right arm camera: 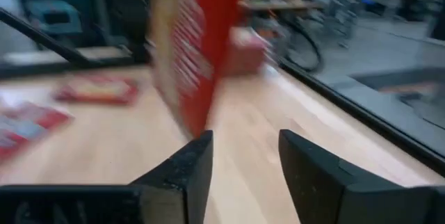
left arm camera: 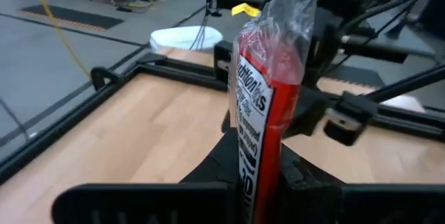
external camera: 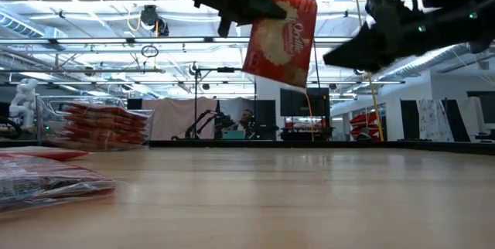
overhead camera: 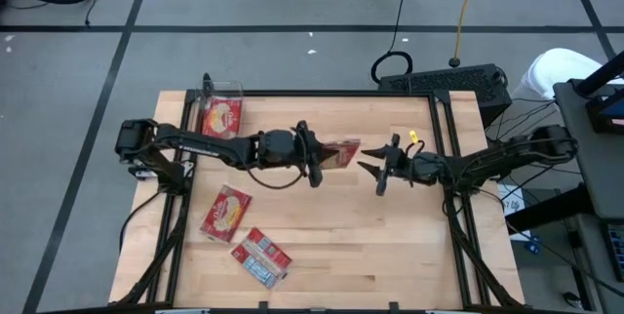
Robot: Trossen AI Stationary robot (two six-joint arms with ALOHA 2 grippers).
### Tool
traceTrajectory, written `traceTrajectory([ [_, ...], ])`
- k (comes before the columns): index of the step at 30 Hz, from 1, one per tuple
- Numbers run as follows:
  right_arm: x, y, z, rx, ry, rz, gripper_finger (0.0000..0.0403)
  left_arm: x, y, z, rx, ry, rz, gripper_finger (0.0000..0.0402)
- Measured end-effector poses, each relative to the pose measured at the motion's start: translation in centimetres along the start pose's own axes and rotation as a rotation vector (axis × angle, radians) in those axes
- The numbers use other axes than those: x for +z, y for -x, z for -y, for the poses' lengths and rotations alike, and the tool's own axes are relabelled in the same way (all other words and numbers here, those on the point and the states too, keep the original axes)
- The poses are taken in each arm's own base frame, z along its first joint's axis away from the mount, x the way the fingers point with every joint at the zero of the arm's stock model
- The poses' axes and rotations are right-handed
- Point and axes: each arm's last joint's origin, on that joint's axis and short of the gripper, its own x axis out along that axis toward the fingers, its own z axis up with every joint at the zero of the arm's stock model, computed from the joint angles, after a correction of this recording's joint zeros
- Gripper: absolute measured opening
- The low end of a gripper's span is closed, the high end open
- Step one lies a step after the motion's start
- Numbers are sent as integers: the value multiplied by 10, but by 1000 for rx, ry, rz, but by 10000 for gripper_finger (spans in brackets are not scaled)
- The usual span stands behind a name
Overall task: Sort popcorn bags into baskets
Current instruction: Put the red popcorn bag into the transparent bin
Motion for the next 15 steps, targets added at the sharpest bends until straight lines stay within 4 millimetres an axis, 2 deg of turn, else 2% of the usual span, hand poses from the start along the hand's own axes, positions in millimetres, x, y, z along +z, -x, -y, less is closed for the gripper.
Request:
traceTrajectory([
  [7,14,-9,8,136,-78,151,195,4,-2,-11,-34,11,18,45],
  [10,15,-12,12,141,-93,175,202,7,-2,-12,-82,13,45,39],
  [15,16,-17,16,259,-111,209,198,10,-3,-15,-113,-9,72,23],
])
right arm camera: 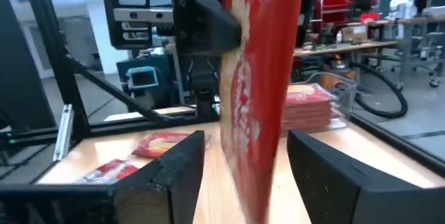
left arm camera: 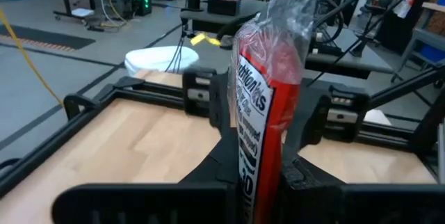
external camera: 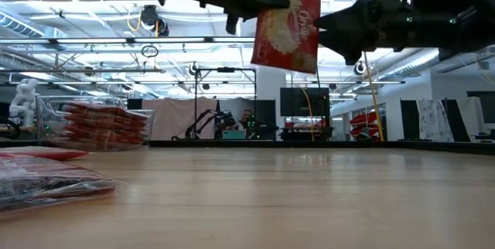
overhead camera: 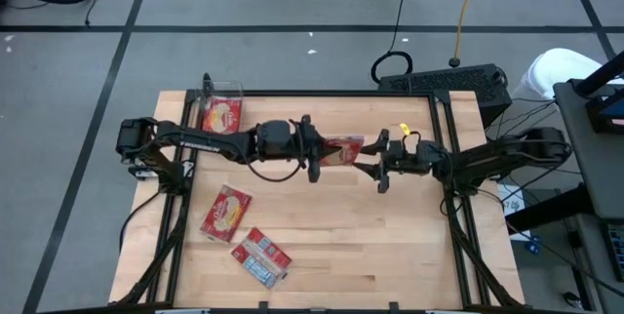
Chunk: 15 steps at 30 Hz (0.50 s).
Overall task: Sort popcorn bags into baskets
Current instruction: Put the red popcorn bag into the transparent bin
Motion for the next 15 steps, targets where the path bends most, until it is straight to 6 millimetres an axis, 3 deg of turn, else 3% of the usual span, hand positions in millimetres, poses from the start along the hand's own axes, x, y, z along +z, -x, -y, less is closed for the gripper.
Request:
traceTrajectory([
  [5,-1,-4,3,29,-29,47,161,3,0,-2,-8,-27,23,43],
  [13,0,-9,5,26,-25,85,23,3,0,-3,-44,-62,24,40],
  [15,1,-9,5,26,-18,91,10,4,0,-2,-46,-61,30,43],
])
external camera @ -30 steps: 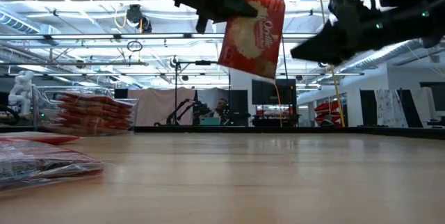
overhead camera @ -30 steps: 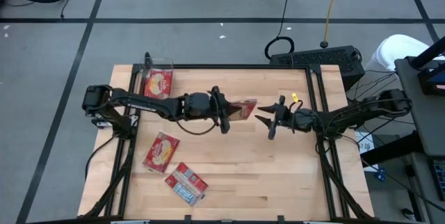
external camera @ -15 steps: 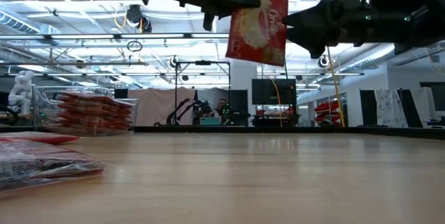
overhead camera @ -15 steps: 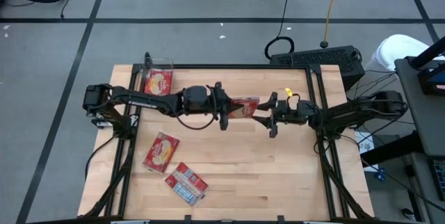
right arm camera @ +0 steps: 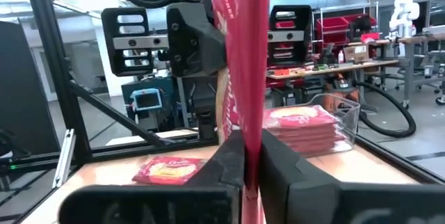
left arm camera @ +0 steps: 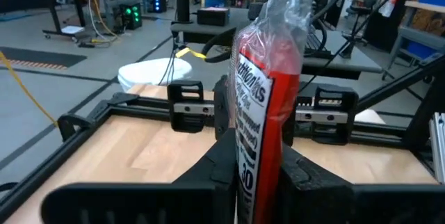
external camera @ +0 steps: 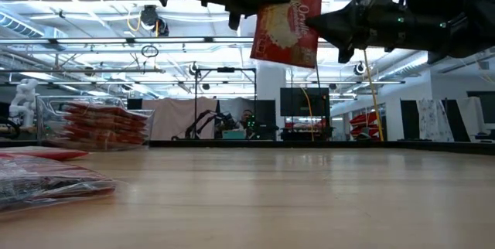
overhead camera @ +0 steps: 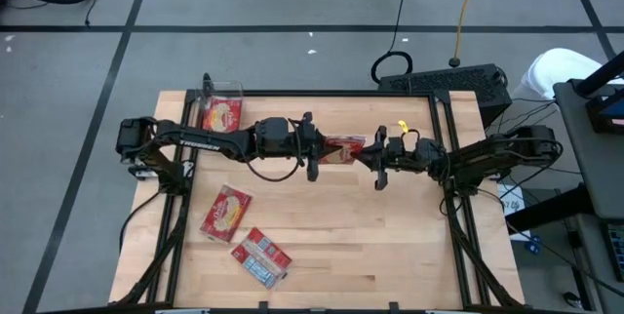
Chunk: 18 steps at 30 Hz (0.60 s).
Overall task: Sort popcorn bags into baskets
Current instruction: Put the red popcorn bag into the transparent bin
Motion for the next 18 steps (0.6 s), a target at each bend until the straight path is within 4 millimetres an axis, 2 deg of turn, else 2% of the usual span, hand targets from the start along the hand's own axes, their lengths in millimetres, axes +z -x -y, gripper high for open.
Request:
traceTrajectory([
  [4,2,0,2,-9,5,4,24,-6,0,3,-1,2,-65,86],
  [12,8,3,17,-84,26,23,6,-2,27,0,133,69,-242,205],
  [16,11,5,31,-149,40,41,7,-6,33,-4,165,36,-258,227],
  [18,12,6,37,-181,32,52,5,-11,32,-11,183,52,-205,228],
])
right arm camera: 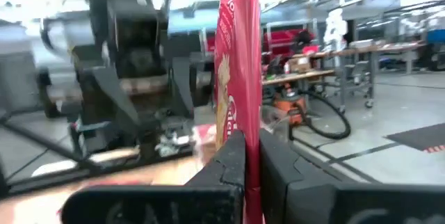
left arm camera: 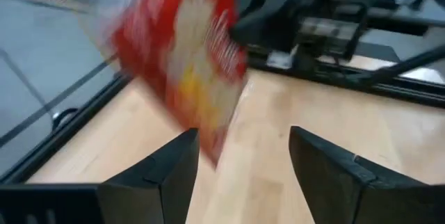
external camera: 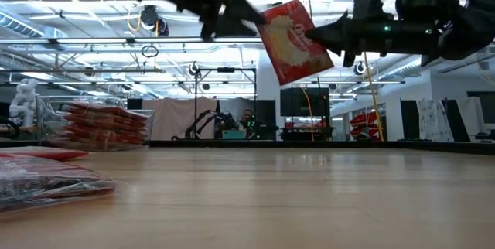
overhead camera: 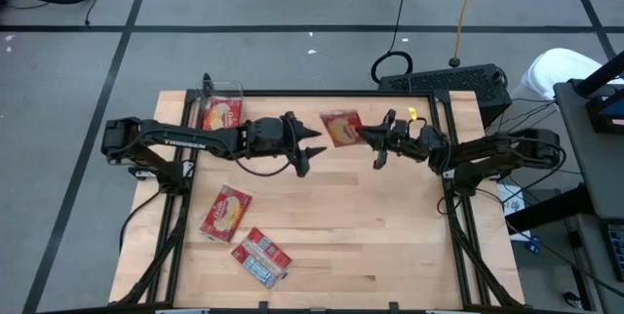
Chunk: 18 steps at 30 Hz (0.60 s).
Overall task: Sort popcorn bags into baskets
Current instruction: Put the red popcorn bag into the transparent bin
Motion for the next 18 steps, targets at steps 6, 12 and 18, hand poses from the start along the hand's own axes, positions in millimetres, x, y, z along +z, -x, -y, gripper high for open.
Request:
traceTrajectory([
  [6,8,0,6,-18,-13,79,4,-24,1,-22,39,45,190,214],
  [12,22,-11,3,65,-37,136,4,-34,0,-38,-95,60,374,197],
  [18,26,-27,0,102,-37,136,4,-34,-12,-38,-185,33,429,204],
])
